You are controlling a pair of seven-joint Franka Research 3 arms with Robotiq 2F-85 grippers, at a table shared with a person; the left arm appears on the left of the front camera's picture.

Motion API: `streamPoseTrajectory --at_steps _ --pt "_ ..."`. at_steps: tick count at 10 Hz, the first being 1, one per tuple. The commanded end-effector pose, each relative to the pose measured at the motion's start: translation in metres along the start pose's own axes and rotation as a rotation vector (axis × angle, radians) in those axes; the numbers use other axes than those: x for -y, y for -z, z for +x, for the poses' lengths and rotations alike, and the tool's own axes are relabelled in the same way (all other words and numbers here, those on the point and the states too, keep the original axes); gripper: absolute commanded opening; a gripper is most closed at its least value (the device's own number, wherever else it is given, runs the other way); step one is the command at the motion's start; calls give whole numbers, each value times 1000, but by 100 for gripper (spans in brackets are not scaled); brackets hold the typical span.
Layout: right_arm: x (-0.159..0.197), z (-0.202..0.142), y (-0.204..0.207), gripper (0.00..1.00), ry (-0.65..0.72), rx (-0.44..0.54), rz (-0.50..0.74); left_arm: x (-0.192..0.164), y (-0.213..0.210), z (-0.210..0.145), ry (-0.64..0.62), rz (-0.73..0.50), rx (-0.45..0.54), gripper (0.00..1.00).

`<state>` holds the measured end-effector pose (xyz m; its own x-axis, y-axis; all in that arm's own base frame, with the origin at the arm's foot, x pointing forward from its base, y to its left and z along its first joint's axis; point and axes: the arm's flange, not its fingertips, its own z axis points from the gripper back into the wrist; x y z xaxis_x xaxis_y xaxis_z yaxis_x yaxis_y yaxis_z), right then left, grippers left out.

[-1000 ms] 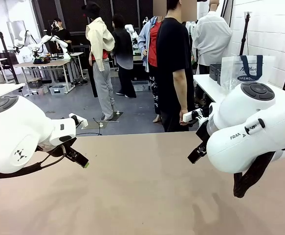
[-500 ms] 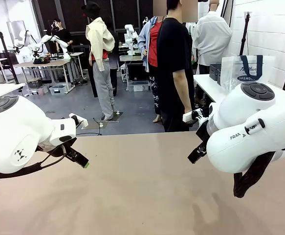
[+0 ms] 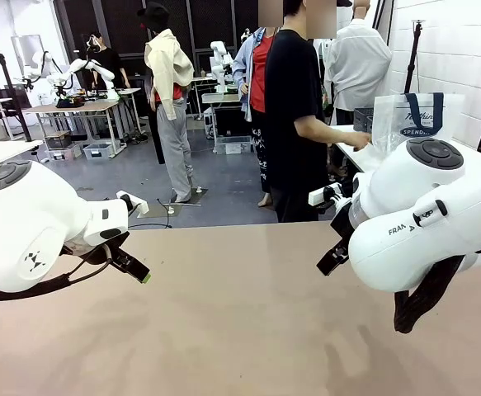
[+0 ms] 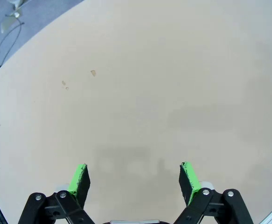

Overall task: Transfer purchased items from the store into the shopping bag.
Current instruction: Open the Reusable shopping bag in the center of the table.

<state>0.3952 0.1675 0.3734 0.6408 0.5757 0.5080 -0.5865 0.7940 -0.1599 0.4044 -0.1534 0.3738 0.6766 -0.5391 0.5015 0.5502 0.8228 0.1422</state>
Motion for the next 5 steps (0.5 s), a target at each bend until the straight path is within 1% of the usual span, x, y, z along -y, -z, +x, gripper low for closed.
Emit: streamPoseTrajectory --at_steps 1,5 --pt "0 0 0 100 0 0 0 -1 0 0 -2 1 0 100" --pt "0 0 0 100 0 0 0 -1 0 0 -2 1 0 100"
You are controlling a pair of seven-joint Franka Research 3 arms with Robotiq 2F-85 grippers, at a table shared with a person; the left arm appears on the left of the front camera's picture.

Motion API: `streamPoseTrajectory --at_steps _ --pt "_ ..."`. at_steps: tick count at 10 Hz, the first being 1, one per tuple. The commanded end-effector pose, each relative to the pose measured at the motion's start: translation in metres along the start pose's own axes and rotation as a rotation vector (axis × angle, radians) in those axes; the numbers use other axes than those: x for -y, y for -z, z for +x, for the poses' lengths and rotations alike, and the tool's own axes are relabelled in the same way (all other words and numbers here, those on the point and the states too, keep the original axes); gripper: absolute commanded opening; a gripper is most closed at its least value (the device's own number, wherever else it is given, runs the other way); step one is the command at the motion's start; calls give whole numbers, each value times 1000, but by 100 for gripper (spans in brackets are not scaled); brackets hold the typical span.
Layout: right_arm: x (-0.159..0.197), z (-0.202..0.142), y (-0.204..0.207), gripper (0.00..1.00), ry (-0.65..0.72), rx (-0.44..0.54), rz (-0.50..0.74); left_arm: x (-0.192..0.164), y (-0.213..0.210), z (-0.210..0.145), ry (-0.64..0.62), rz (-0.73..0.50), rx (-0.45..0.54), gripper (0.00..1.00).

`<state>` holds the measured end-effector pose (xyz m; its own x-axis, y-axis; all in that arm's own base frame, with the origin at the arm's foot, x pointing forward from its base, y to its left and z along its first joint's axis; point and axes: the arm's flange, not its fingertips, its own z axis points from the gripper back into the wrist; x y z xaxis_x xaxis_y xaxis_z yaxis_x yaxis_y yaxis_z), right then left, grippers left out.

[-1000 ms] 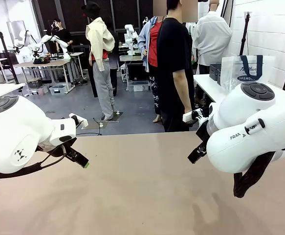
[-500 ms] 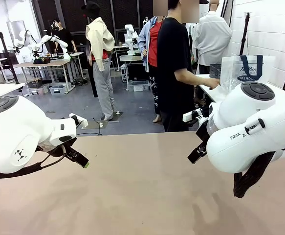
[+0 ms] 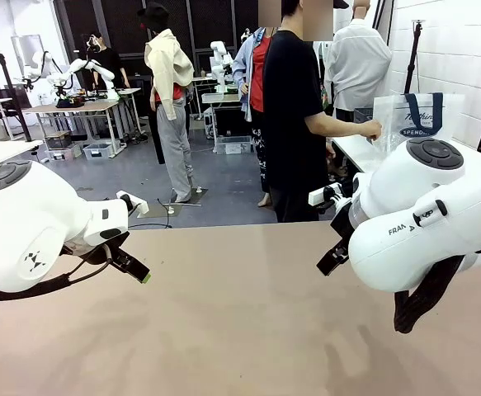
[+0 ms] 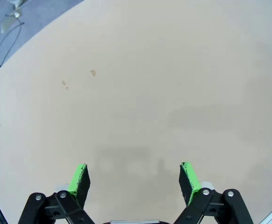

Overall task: Transfer purchased items from the store into the shopping bag.
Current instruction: Open the Reusable shopping bag in the center of the table.

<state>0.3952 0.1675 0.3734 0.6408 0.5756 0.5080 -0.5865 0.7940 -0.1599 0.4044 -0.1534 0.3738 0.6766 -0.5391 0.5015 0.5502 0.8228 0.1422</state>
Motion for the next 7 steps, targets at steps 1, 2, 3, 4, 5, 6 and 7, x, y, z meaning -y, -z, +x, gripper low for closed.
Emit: streamPoseTrajectory --at_steps 1,2,3,4,5,6,7 --pt "0 0 0 100 0 0 0 -1 0 0 -2 1 0 100" --pt "0 0 0 100 0 0 0 -1 0 0 -2 1 0 100" --pt "0 0 0 100 0 0 0 -1 0 0 -2 1 0 100" --pt "0 0 0 100 0 0 0 -1 0 0 -2 1 0 100" --pt "0 0 0 100 0 0 0 -1 0 0 -2 1 0 100" --pt "0 0 0 100 0 0 0 -1 0 0 -2 1 0 100" --pt "0 0 0 100 0 0 0 -1 0 0 -2 1 0 100"
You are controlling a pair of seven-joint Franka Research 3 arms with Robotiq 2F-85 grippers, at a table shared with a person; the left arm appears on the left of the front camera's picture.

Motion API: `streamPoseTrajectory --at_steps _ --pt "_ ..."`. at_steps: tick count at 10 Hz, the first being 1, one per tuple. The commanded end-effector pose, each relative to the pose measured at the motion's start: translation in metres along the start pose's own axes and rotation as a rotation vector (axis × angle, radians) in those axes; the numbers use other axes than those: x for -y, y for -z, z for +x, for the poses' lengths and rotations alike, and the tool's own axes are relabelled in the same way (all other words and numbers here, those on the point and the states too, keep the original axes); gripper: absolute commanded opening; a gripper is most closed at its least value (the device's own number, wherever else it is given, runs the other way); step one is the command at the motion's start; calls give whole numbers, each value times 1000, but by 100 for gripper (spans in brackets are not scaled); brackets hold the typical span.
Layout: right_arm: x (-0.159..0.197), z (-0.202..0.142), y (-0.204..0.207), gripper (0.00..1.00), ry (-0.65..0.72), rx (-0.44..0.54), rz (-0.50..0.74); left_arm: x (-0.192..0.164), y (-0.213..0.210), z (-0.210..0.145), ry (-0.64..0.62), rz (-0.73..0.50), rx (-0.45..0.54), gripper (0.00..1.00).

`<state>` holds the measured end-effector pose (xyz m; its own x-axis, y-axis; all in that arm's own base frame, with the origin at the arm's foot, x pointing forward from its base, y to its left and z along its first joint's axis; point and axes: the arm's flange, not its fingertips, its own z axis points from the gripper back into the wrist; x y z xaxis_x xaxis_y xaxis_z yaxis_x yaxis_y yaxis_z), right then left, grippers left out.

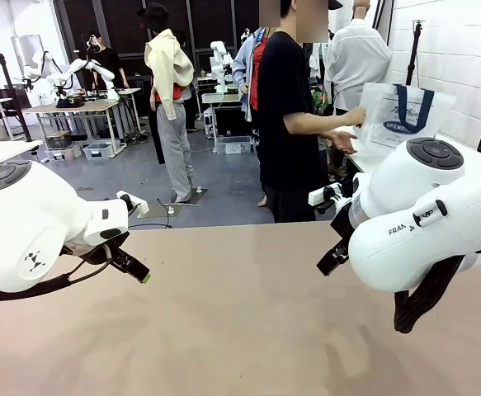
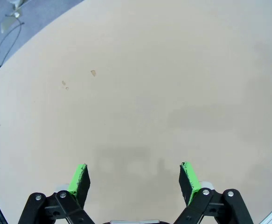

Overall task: Transfer purchased items from the store into the shopping bag.
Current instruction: Open the Reusable shopping bag in the center of the table.

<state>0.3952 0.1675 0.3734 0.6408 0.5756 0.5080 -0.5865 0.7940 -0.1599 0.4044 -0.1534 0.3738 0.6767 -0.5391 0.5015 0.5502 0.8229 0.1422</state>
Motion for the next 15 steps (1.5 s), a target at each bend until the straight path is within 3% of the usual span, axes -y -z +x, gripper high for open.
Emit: streamPoseTrajectory --at_steps 1,15 --pt "0 0 0 100 0 0 0 -1 0 0 -2 1 0 100" --pt "0 0 0 100 0 0 0 -1 0 0 -2 1 0 100"
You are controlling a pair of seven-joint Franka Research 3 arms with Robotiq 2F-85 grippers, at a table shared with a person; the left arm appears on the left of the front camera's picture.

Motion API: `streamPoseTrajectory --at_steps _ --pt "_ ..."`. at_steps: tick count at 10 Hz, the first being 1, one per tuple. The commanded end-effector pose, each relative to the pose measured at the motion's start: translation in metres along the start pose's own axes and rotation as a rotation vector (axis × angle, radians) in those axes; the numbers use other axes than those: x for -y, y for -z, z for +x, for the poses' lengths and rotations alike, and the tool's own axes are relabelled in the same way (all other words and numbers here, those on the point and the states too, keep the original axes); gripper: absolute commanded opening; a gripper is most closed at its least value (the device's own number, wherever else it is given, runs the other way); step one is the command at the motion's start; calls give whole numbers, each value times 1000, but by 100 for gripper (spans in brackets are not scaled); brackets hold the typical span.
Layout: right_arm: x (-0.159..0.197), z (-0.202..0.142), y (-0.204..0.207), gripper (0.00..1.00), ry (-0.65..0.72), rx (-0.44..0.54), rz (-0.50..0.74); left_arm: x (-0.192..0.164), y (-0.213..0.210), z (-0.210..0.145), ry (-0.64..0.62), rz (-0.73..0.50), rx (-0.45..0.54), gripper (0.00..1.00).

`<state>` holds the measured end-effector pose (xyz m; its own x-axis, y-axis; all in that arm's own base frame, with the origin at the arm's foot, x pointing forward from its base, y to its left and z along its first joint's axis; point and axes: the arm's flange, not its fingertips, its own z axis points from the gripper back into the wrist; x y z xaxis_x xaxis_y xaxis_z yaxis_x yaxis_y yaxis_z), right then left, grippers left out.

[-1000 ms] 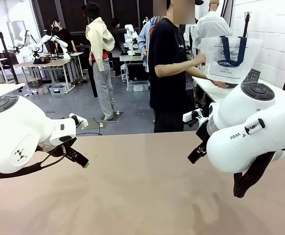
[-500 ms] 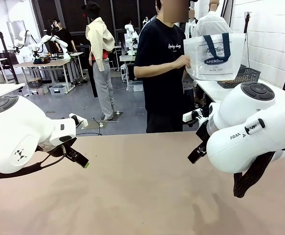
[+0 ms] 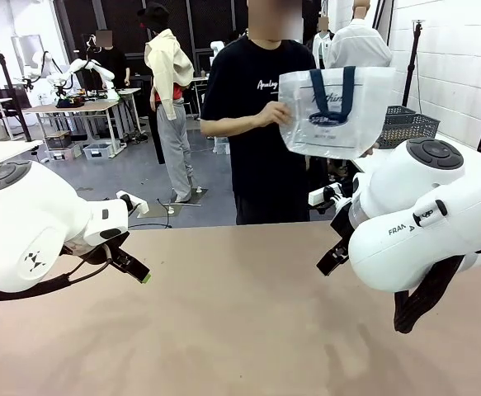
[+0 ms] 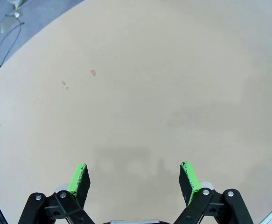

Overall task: Transfer purchased items from the store into the shopping bag.
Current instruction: Open the Reusable shopping bag in the center of the table.

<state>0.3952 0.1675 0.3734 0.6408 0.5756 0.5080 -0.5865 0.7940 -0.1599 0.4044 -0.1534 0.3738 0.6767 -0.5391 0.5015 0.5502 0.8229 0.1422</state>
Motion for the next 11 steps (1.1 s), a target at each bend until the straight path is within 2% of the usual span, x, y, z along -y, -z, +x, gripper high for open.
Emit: streamPoseTrajectory --at_steps 1,11 --pt "0 0 0 100 0 0 0 -1 0 0 -2 1 0 100" --pt "0 0 0 100 0 0 0 -1 0 0 -2 1 0 100"
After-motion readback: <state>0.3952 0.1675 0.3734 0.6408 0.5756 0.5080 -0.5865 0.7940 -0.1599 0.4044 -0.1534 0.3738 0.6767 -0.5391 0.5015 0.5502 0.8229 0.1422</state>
